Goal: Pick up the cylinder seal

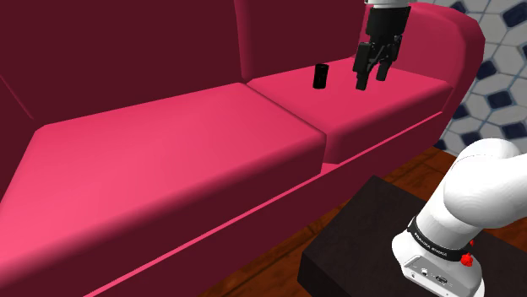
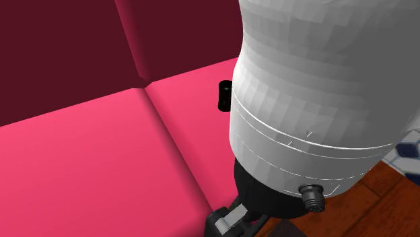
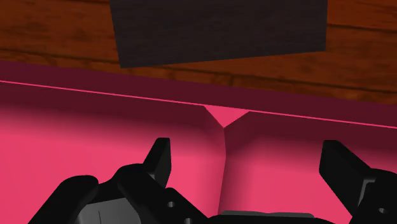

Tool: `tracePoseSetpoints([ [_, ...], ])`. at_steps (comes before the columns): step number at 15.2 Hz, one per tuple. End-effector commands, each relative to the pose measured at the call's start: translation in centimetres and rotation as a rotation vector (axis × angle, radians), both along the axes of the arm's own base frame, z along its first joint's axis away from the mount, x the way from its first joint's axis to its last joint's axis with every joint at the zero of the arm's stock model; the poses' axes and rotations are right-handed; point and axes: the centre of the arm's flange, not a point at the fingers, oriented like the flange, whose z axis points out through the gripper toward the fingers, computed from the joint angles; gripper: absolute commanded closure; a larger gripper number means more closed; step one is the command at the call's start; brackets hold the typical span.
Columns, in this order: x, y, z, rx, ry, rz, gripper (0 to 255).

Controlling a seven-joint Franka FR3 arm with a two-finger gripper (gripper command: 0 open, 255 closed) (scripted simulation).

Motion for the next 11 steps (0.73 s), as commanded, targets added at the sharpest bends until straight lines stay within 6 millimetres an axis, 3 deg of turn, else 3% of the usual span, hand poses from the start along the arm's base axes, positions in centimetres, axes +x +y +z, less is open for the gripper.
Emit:
tracePoseSetpoints([
  [1, 0.0, 0.0, 0.0, 0.0, 0.0, 0.0, 0],
  [11, 10.1, -8.6, -1.6, 0.021, -0.006, -0.025, 0],
])
